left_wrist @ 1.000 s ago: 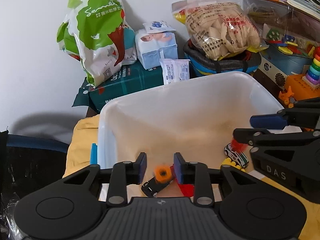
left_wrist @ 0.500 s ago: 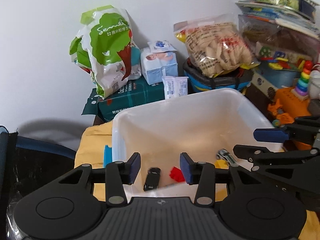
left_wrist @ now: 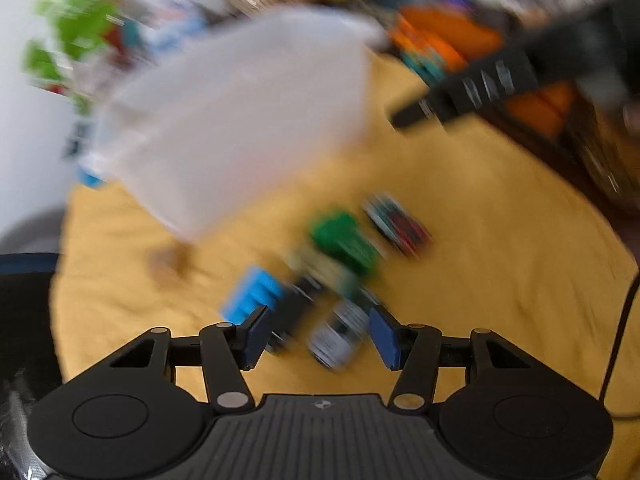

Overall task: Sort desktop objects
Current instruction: 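Grasp the white-green car with the left tool while the right tool grasps the red-green car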

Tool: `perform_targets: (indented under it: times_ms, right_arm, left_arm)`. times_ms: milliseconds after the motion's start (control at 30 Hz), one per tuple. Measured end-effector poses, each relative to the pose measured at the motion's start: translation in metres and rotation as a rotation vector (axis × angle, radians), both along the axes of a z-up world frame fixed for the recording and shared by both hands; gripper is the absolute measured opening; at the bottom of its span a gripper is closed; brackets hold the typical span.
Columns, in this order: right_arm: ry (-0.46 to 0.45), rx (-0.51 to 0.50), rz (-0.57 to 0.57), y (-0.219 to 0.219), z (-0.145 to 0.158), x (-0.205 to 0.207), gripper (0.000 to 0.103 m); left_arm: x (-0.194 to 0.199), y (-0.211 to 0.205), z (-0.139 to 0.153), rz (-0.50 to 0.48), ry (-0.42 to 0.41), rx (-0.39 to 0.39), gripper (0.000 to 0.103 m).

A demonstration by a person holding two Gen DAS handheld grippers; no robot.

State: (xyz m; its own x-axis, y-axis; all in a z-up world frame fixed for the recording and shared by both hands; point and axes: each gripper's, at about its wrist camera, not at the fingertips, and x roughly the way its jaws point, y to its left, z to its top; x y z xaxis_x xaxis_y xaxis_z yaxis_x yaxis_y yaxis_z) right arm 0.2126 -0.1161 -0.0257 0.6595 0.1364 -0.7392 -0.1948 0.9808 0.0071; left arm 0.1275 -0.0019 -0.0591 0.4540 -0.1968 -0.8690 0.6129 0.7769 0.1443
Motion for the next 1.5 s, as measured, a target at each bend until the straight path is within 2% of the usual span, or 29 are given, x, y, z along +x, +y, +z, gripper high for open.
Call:
perform_targets:
  times_ms: [200, 267, 367, 400, 433, 567, 667, 767, 933, 1067, 1233, 1333, 1500]
  right_arm:
    - [0.033, 0.004, -0.022, -0.008, -0.011, -0.025, 0.043]
    - [0.037, 0.006, -0.035, -0.012, -0.013, -0.033, 0.044]
    - [0.047, 0.011, -0.055, -0.018, -0.015, -0.040, 0.044]
    - [0.052, 0.010, -0.060, -0.019, -0.017, -0.042, 0.044]
    - [0.055, 0.008, -0.062, -0.020, -0.018, -0.043, 0.044]
    - [0.063, 0.015, -0.069, -0.023, -0.022, -0.045, 0.044]
    - [0.073, 0.017, -0.060, -0.022, -0.026, -0.044, 0.044]
    - [0.086, 0.026, -0.035, -0.018, -0.030, -0.039, 0.043]
    - [0.124, 0.037, 0.024, -0.003, -0.046, -0.023, 0.044]
    - [0.148, 0.016, 0.062, 0.016, -0.059, -0.004, 0.044]
    - [0.195, -0.076, 0.088, 0.032, -0.079, 0.014, 0.041]
    - [0.187, -0.077, 0.119, 0.029, -0.082, 0.007, 0.034]
    - [0.196, -0.093, 0.123, 0.019, -0.080, -0.018, 0.033]
  left_arm:
    - [0.015, -0.009, -0.026, -0.040, 0.064, 0.027, 0.058]
    - [0.018, -0.011, -0.034, -0.064, 0.086, 0.022, 0.059]
    - [0.026, -0.012, -0.037, -0.044, 0.094, -0.002, 0.058]
    - [0.028, -0.011, -0.037, -0.025, 0.104, -0.018, 0.055]
    - [0.028, -0.011, -0.037, -0.005, 0.108, -0.033, 0.048]
    - [0.008, -0.012, -0.037, 0.056, 0.063, -0.020, 0.046]
    - [-0.012, -0.011, -0.033, 0.109, 0.081, -0.030, 0.046]
    - [-0.025, -0.012, -0.029, 0.101, 0.073, -0.049, 0.046]
    - [-0.016, -0.014, -0.032, 0.119, 0.103, -0.078, 0.047]
    - [-0.017, -0.016, -0.037, 0.117, 0.095, -0.065, 0.043]
    - [-0.017, -0.010, -0.033, 0.154, 0.131, -0.087, 0.043]
    - [-0.020, -0.005, -0.030, 0.174, 0.146, -0.102, 0.043]
    - [-0.028, -0.005, -0.026, 0.166, 0.142, -0.109, 0.043]
